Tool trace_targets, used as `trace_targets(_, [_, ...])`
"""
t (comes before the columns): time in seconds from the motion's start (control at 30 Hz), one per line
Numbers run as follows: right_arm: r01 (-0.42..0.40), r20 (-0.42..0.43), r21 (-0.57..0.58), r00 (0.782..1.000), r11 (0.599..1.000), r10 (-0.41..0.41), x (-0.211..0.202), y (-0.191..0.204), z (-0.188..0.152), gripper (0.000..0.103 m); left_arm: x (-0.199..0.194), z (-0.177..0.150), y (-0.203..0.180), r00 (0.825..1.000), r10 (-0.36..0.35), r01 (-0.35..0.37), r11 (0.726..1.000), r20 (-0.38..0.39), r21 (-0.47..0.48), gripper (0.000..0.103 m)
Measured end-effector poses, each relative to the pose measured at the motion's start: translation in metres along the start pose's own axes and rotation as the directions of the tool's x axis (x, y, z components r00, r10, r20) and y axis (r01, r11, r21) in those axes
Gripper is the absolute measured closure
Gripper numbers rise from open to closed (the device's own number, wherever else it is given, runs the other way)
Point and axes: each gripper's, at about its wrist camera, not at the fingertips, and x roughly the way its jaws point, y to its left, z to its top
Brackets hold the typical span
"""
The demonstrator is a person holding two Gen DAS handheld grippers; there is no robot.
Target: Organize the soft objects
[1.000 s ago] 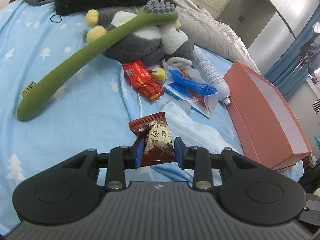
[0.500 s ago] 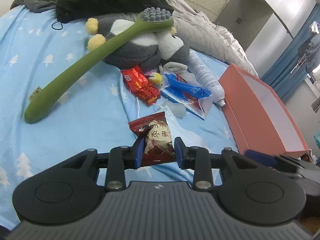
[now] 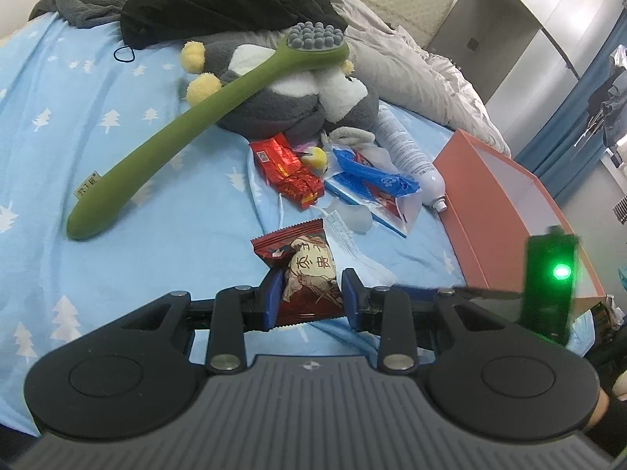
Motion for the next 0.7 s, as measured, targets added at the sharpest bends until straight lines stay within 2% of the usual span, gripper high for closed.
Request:
trace_targets(0.03, [0.011,0.005,0.007,1.0,1.0,-0.011,0.001,0.0,-0.003,0.065,-0.001,0.0,0.001,1.0,0.001,-0.001,1.0,-0.002,-0.004,0.065])
trace_targets(0.1, [0.018,0.005,-0.009,1.0,1.0,-0.018,-0.002,0.004,-0.006,0.09,-0.004,0.0,0.002,1.0,0.001,-0.001,1.0,-0.008,-0.013,0.065])
trace_targets(0.17, [0.012,0.001,0.002,1.0,1.0,-0.012,-0.008,0.006,-0.008,0.097,-0.005,0.001,0.002,1.0,-0.002,0.002,1.0,-0.015,-0.018,0.065])
trace_targets(0.47, [0.006,0.089,0.1,0.996,0.995,-0.015,-0.061,0.012,-0.022,0.098,-0.014,0.009,-0.009,1.0,-0.025,0.026,1.0,-0.012,0.018,0.065])
trace_targets(0.7, [0.014,0.111,0.114,0.993,0.993,-0.027,-0.089,0.016,-0.034,0.098,-0.018,0.006,-0.021,0.999,-0.044,0.045,0.999,-0.019,0.031,0.065])
